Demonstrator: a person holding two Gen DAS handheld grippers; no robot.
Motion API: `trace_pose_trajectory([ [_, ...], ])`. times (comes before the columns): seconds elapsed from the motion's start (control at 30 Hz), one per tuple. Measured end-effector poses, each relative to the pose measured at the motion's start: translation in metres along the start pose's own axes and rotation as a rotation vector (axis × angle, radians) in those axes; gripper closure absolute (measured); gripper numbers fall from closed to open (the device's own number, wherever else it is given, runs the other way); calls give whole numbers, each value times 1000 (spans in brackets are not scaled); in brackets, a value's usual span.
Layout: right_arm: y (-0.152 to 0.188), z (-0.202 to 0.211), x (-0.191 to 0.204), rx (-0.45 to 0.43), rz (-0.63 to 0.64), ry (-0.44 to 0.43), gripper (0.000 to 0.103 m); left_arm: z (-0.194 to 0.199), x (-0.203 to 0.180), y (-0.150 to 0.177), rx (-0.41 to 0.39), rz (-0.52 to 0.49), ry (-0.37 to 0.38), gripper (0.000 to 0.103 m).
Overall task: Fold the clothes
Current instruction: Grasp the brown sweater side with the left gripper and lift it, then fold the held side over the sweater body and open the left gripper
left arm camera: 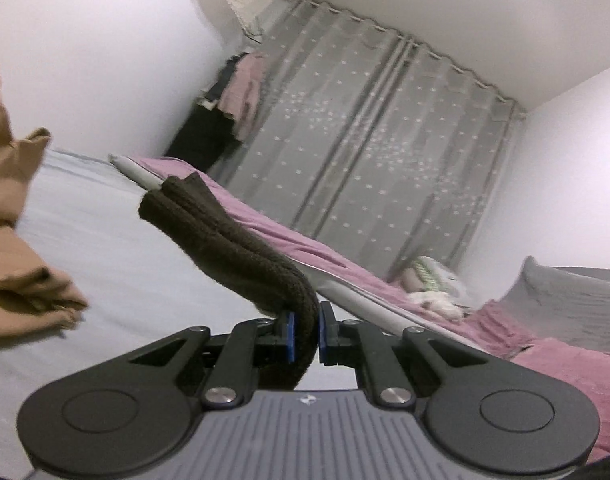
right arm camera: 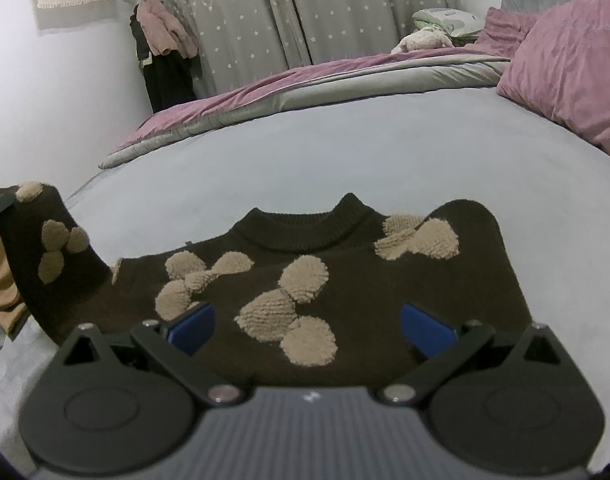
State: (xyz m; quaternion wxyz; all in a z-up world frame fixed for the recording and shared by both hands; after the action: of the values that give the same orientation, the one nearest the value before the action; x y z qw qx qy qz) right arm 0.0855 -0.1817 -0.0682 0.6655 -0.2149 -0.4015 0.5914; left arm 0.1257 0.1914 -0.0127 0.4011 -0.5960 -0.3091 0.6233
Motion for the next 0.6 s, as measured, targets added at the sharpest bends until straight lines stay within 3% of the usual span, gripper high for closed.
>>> trace_pose_trajectory([
  [0.3, -3, 5, -4, -12, -28, -7, 0, -8, -47, 24, 68, 0, 112, 95],
  [0.6, -5, 4, -9, -18, -42, -6, 0, -11, -89, 75, 219, -80, 187, 95],
])
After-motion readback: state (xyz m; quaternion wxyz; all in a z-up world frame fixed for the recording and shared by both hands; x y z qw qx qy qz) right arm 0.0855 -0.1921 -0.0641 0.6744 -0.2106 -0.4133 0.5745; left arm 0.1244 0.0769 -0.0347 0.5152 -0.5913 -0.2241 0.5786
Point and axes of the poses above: each gripper's, at about its wrist camera, not at the fingertips, and z roughly against the way its jaws point, x to its left, y to its underside, the point moved 5 cm from there along -z, roughly the way its jaws point
